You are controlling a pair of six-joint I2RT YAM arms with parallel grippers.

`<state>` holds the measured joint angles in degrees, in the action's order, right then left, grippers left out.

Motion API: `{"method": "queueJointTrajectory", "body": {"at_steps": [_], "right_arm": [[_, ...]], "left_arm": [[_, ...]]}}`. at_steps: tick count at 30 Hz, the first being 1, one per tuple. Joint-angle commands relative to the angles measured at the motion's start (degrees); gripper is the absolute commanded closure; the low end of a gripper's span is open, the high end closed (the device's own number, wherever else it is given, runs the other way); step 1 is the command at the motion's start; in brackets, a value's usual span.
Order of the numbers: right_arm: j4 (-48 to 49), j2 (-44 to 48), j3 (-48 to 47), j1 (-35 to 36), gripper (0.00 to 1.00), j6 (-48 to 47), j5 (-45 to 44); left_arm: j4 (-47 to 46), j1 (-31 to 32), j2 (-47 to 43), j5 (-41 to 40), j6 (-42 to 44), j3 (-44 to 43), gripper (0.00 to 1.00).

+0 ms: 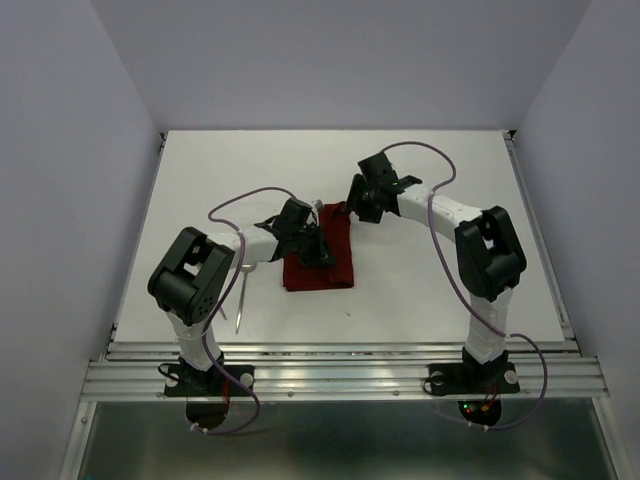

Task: Fold the napkin into a case and place the utensils inside
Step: Fold the lower triangle-folded napkin at the center of the board, then smooth out the 2/3-rectangle-folded napkin at the center of the board.

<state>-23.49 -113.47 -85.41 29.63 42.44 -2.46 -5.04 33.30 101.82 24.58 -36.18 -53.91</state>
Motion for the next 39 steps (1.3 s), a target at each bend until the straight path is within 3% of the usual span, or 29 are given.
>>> {"method": "queueJointTrajectory", "body": {"at_steps": [1, 14, 18, 28, 32, 35, 39], "right_arm": [[3.18, 3.69, 3.4, -0.8, 0.42, -1.3, 1.23], [10.38, 6.16, 12.54, -0.8, 0.37, -2.97, 9.13], [15.82, 5.81, 16.14, -0.8, 0.37, -1.57, 14.57], [20.84, 2.82, 19.57, -0.8, 0.39, 3.26, 18.45], [22.52, 2.73, 21.68, -0.8, 0.46, 4.85, 18.02], [22.78, 2.73, 22.65, -0.8, 0.57, 5.46, 17.93], [25.33, 2.64, 23.0, -0.8, 0.59, 5.82, 18.37]], "left_arm": [[1.17, -0.6, -3.03, 0.91, 2.61, -0.58, 1.0], [2.84, -2.62, -2.42, 1.26, 4.54, -1.37, 1.0], [3.37, -3.15, -2.42, 1.35, 4.98, -1.9, 1.0], [4.95, -3.94, -2.77, 0.65, 5.25, -2.95, 1.0], [4.95, -4.64, -3.12, -0.05, 5.16, -3.22, 1.0], [4.95, -5.0, -3.03, -0.58, 5.25, -3.22, 1.0], [6.36, -5.52, -3.12, -0.85, 5.16, -2.69, 1.0]]}}
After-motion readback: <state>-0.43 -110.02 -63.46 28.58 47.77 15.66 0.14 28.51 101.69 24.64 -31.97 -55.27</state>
